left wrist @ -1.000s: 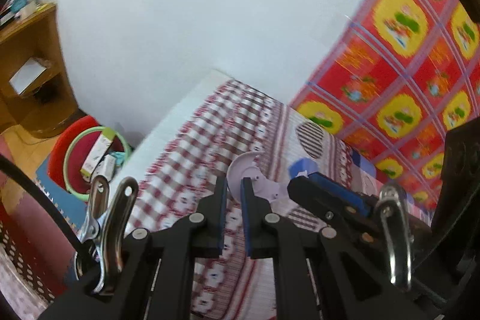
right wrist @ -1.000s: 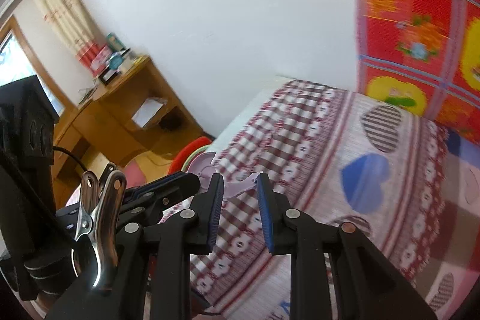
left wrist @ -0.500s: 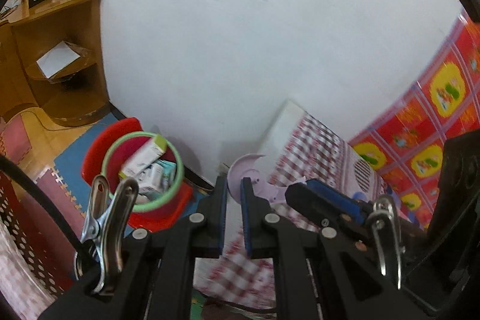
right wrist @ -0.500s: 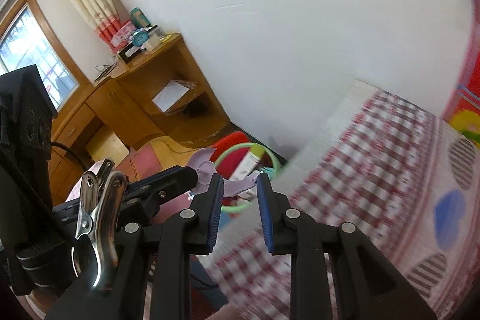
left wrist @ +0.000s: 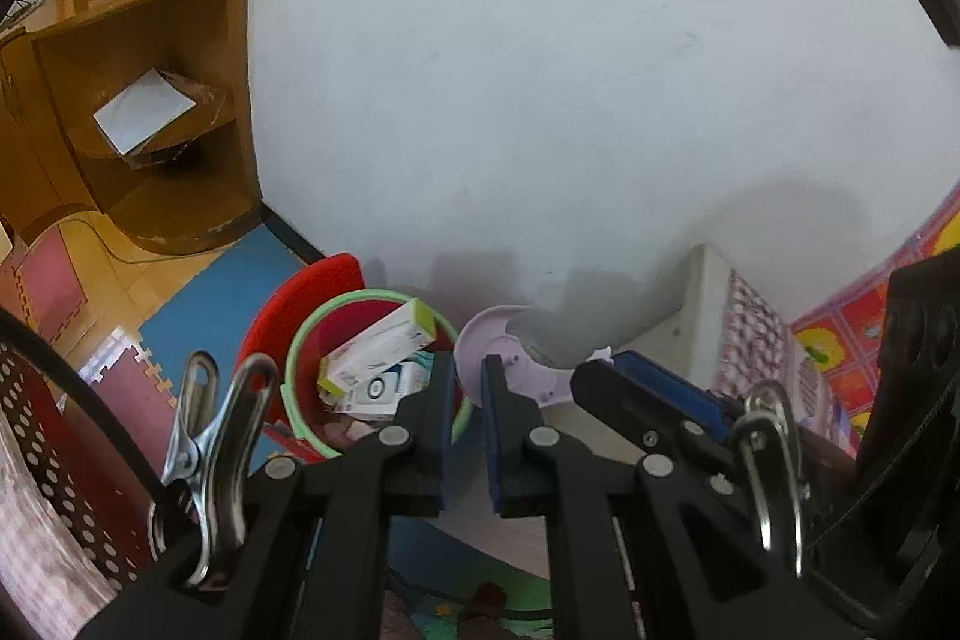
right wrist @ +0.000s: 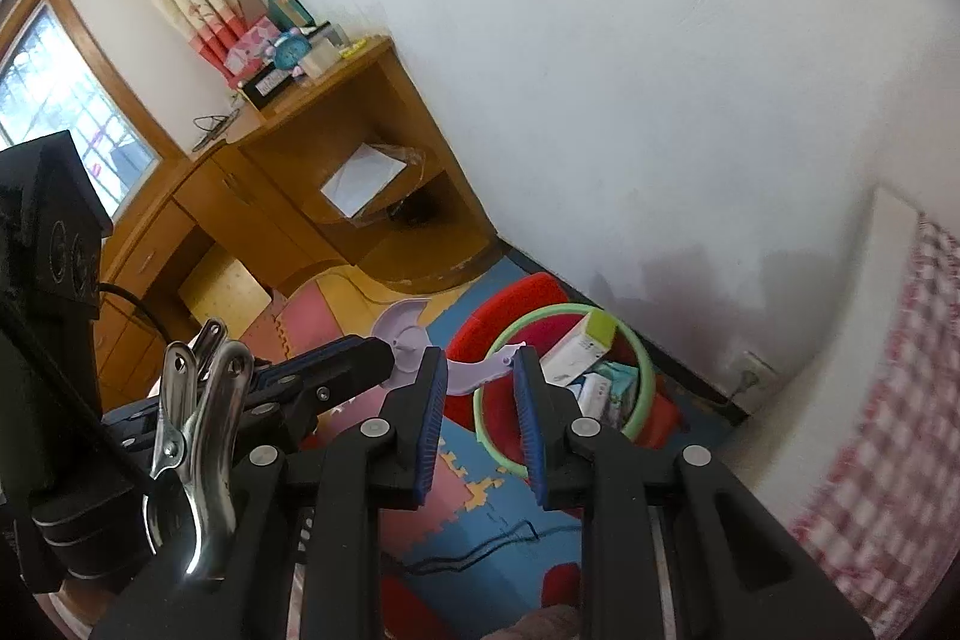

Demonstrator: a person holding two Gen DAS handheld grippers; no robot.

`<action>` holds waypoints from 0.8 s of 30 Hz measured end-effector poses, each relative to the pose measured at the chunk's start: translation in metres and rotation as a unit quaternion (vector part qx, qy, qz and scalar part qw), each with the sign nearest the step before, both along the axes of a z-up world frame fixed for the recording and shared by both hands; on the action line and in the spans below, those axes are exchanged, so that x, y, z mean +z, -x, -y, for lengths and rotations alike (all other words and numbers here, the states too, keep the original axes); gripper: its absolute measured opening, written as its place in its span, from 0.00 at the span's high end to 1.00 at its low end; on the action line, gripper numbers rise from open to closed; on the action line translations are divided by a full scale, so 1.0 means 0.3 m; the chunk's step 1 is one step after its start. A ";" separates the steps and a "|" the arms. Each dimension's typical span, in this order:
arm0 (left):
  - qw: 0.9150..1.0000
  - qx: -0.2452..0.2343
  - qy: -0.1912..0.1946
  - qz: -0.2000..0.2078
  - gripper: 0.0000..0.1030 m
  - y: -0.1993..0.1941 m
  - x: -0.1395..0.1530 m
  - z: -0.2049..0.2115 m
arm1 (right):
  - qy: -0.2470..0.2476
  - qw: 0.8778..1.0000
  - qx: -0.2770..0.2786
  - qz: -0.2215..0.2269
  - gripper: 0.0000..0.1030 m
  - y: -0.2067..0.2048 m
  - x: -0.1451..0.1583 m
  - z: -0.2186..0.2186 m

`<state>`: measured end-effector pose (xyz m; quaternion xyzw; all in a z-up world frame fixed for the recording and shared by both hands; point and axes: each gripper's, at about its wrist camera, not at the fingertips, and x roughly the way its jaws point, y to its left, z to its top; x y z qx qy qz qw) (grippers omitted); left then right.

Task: Collect trash
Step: 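Open both tools over the red bucket to drop the white plastic piece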

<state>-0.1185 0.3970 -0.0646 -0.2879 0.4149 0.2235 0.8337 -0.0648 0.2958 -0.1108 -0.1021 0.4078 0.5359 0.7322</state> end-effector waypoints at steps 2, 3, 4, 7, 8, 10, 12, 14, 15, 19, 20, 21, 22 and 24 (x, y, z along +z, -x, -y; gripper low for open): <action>1.000 -0.005 0.003 -0.005 0.93 -0.006 -0.034 -0.040 | 0.007 1.000 -0.002 -0.004 0.76 -0.003 -0.034 -0.048; 1.000 -0.006 0.005 -0.008 0.93 -0.008 -0.049 -0.059 | 0.010 1.000 -0.003 -0.006 0.76 -0.007 -0.047 -0.059; 1.000 -0.009 0.009 -0.010 0.93 -0.014 -0.071 -0.081 | 0.014 1.000 -0.004 -0.009 0.76 -0.011 -0.066 -0.081; 1.000 -0.015 0.022 -0.015 0.93 -0.030 -0.126 -0.125 | 0.026 1.000 -0.011 -0.013 0.76 -0.032 -0.110 -0.125; 0.999 -0.017 0.025 -0.017 0.93 -0.037 -0.140 -0.134 | 0.030 0.999 -0.013 -0.014 0.76 -0.038 -0.122 -0.135; 0.999 -0.021 0.031 -0.020 0.93 -0.052 -0.172 -0.154 | 0.039 0.999 -0.017 -0.018 0.76 -0.054 -0.149 -0.173; 0.999 -0.026 0.037 -0.025 0.93 -0.072 -0.205 -0.172 | 0.047 0.998 -0.021 -0.022 0.76 -0.072 -0.172 -0.186; 0.998 -0.028 0.039 -0.032 0.92 -0.087 -0.226 -0.175 | 0.052 0.998 -0.025 -0.024 0.76 -0.086 -0.190 -0.198; 0.998 -0.028 0.038 -0.034 0.92 -0.093 -0.234 -0.175 | 0.055 0.998 -0.027 -0.025 0.76 -0.094 -0.199 -0.203; 0.998 -0.038 0.029 -0.047 0.92 -0.112 -0.261 -0.167 | 0.063 0.997 -0.033 -0.031 0.76 -0.115 -0.228 -0.212; 0.998 -0.040 0.027 -0.050 0.91 -0.113 -0.264 -0.164 | 0.065 0.997 -0.033 -0.030 0.76 -0.118 -0.232 -0.211; 0.997 -0.041 0.026 -0.052 0.91 -0.114 -0.269 -0.161 | 0.068 0.997 -0.034 -0.031 0.76 -0.121 -0.236 -0.210; 0.997 -0.042 0.026 -0.053 0.91 -0.114 -0.271 -0.161 | 0.070 0.996 -0.035 -0.034 0.76 -0.123 -0.239 -0.208; 0.997 -0.041 0.028 -0.055 0.89 -0.110 -0.276 -0.162 | 0.073 0.996 -0.037 -0.036 0.75 -0.124 -0.244 -0.200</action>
